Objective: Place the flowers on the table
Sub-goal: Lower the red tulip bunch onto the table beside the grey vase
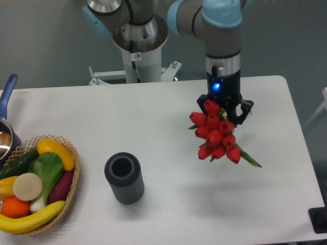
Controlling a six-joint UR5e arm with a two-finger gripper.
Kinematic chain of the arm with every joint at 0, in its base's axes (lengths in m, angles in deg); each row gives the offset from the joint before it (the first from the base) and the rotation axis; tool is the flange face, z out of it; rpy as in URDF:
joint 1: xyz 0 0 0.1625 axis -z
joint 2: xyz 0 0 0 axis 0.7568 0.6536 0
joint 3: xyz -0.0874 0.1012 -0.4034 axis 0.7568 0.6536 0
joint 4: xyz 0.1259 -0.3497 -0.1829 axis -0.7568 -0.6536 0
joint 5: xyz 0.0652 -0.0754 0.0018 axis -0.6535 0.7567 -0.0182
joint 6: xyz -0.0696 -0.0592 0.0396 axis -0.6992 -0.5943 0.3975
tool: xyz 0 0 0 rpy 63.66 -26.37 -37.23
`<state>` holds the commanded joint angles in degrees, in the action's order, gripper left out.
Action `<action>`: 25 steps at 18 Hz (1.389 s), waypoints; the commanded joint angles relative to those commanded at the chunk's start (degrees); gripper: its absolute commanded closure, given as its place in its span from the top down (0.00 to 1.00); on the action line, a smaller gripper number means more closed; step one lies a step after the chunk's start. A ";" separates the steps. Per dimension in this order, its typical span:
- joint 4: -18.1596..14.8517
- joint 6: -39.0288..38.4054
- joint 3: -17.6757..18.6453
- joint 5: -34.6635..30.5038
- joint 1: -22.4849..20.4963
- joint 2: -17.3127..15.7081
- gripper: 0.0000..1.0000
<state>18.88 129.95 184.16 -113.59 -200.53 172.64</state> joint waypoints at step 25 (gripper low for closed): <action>0.26 0.44 -1.58 -15.74 9.06 17.23 0.39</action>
<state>19.14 130.39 182.57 -129.33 -191.48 189.88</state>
